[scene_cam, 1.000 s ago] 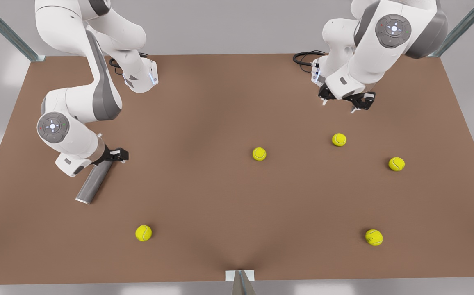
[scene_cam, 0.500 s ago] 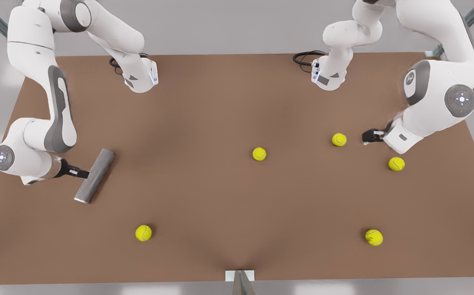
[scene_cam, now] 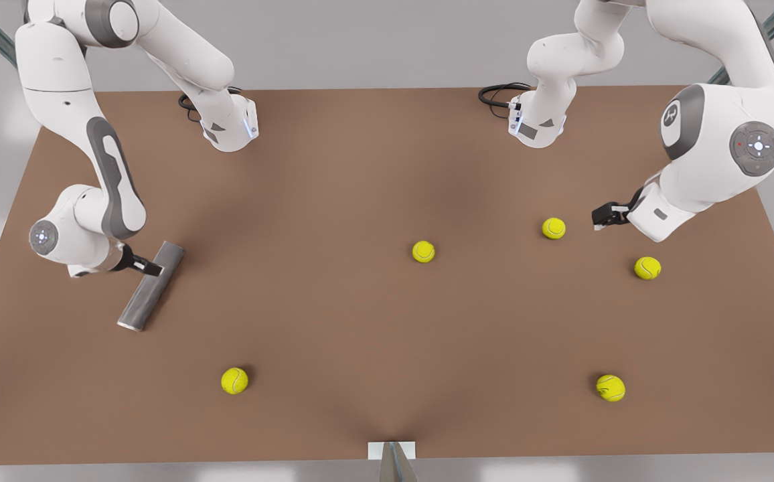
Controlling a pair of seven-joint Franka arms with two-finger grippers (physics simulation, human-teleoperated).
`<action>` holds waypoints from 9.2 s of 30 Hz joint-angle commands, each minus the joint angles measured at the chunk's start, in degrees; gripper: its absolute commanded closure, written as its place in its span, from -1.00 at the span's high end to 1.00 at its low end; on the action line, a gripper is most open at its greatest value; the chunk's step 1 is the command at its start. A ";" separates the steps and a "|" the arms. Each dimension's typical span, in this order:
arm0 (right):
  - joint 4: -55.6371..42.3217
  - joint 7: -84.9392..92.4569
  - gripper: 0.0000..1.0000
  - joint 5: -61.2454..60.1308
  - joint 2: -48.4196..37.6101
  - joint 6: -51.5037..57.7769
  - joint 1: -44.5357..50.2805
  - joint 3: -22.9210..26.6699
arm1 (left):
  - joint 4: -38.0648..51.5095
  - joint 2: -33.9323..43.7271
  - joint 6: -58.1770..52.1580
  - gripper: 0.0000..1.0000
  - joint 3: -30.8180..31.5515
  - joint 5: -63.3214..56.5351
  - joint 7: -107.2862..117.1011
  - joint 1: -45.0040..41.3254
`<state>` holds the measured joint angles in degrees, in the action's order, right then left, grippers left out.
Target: Put the tennis tube upright
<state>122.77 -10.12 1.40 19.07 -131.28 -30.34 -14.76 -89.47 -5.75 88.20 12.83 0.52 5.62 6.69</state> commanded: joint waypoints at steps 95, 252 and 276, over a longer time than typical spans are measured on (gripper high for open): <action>7.84 0.19 0.54 7.83 5.72 -20.51 -1.04 0.00 | 0.00 -1.46 1.19 1.00 0.01 1.15 -0.44 0.70; -30.39 5.99 1.00 4.14 -8.52 32.49 24.71 1.76 | -0.09 -20.62 21.93 1.00 -0.08 1.57 -18.53 6.84; -28.28 0.80 1.00 2.29 -3.25 32.49 22.34 0.70 | 0.53 -41.10 49.71 1.00 7.04 45.01 -40.17 1.40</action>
<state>94.40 -9.32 3.69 15.87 -98.74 -7.99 -14.06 -88.95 -46.84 137.90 19.66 42.84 -34.77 8.09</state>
